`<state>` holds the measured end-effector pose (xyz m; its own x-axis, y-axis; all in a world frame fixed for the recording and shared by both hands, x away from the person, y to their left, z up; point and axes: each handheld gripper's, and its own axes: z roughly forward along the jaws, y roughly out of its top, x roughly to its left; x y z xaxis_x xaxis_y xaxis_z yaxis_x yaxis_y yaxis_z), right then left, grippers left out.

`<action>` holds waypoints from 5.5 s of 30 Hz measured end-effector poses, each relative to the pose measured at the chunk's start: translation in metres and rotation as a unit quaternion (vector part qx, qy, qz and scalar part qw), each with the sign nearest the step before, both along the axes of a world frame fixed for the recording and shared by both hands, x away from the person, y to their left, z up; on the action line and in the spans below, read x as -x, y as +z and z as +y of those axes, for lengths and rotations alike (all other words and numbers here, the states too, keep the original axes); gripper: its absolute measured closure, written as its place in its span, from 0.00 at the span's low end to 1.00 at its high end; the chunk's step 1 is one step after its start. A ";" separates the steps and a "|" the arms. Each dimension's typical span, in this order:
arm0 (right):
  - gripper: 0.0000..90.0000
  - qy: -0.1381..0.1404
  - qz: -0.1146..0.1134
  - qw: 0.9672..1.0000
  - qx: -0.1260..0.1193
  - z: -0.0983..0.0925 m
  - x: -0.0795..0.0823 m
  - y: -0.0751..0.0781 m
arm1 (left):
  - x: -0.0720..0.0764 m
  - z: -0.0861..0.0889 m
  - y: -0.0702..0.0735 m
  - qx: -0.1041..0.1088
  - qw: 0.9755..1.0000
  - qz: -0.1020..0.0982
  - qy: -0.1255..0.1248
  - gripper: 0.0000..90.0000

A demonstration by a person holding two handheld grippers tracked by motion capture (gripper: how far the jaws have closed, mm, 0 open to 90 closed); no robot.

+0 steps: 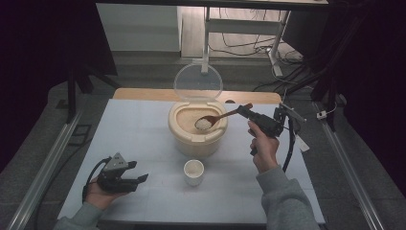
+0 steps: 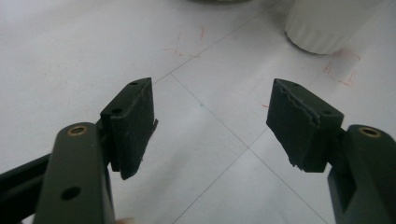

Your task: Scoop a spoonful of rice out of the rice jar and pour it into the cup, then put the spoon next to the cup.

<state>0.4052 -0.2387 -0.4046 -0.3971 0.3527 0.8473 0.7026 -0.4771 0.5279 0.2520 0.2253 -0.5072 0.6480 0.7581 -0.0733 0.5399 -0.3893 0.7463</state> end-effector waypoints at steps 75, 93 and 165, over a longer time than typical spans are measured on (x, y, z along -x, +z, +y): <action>0.93 0.069 -0.084 0.978 0.180 0.034 0.068 -0.027 | 0.001 -0.001 -0.008 -0.006 1.000 0.017 0.000 0.33; 0.93 0.074 -0.097 0.978 0.167 0.024 0.072 -0.023 | 0.001 0.000 -0.008 -0.006 1.000 0.018 0.000 0.33; 0.90 0.215 0.005 0.936 0.279 0.023 0.055 -0.058 | -0.001 -0.004 -0.010 -0.012 1.000 0.022 -0.006 0.32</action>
